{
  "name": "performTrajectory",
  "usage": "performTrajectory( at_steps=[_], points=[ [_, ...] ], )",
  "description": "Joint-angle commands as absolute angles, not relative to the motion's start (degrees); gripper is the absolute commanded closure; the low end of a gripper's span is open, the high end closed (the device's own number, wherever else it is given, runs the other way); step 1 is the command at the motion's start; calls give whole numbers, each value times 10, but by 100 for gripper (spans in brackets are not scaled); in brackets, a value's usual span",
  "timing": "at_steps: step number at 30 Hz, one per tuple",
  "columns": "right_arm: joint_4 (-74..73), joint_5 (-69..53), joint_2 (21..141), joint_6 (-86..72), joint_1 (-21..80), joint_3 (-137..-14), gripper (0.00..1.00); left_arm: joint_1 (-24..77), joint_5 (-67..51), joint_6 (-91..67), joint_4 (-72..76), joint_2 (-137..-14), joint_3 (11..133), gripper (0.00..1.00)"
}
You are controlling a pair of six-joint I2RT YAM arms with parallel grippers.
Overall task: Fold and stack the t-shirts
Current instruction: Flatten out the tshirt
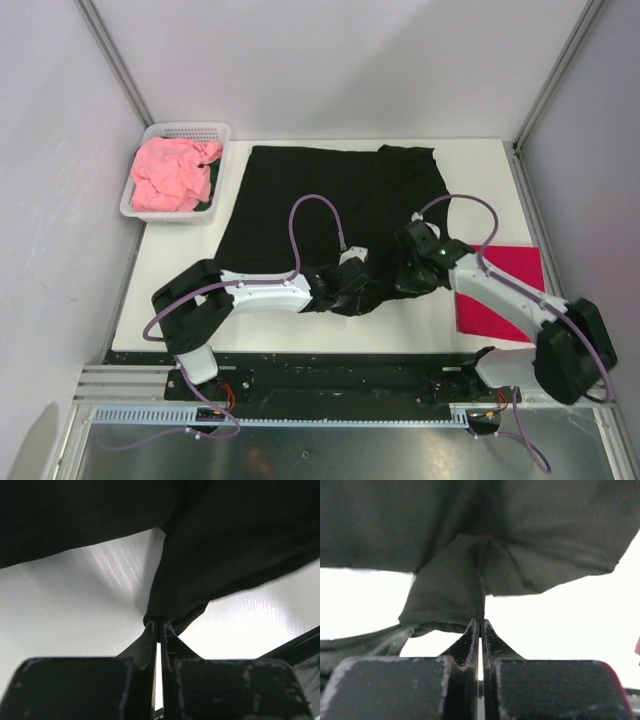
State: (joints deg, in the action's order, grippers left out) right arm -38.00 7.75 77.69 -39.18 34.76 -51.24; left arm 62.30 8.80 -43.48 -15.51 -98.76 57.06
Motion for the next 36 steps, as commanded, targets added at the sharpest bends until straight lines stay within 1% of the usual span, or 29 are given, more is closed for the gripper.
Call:
performTrajectory(
  at_steps=[1, 7, 11, 16, 21, 24, 25, 27, 29, 30, 31, 33, 34, 36],
  points=[
    [-463, 76, 667, -475, 367, -466, 100, 626, 97, -415, -144, -967, 563, 98],
    [-533, 14, 479, -618, 424, -360, 100, 627, 83, -381, -144, -935, 553, 98],
    [-569, -2, 395, -698, 465, -320, 100, 632, 70, -366, -144, -923, 545, 98],
    [-596, -33, 358, -740, 491, -308, 100, 638, 53, -351, -144, -914, 539, 97],
    [-611, -47, 365, -741, 505, -302, 100, 638, 42, -343, -144, -915, 532, 96],
    [-627, -48, 368, -737, 506, -299, 100, 639, 30, -338, -143, -917, 529, 90],
    [-629, -49, 368, -736, 506, -298, 99, 639, 27, -336, -144, -916, 528, 86],
    [-627, -59, 369, -733, 506, -294, 91, 639, 22, -332, -144, -907, 525, 76],
    [-620, -68, 374, -724, 506, -294, 76, 639, 18, -325, -147, -888, 524, 66],
    [-617, -69, 377, -719, 506, -298, 68, 638, 17, -322, -151, -877, 525, 63],
    [-616, -65, 380, -713, 504, -308, 60, 637, 17, -318, -157, -865, 527, 61],
    [-619, -43, 389, -698, 499, -334, 49, 631, 17, -316, -170, -842, 530, 59],
    [-621, -29, 396, -690, 494, -346, 45, 625, 16, -316, -175, -832, 531, 58],
    [-613, -8, 413, -676, 476, -358, 42, 608, 16, -321, -181, -813, 528, 59]
  ],
)
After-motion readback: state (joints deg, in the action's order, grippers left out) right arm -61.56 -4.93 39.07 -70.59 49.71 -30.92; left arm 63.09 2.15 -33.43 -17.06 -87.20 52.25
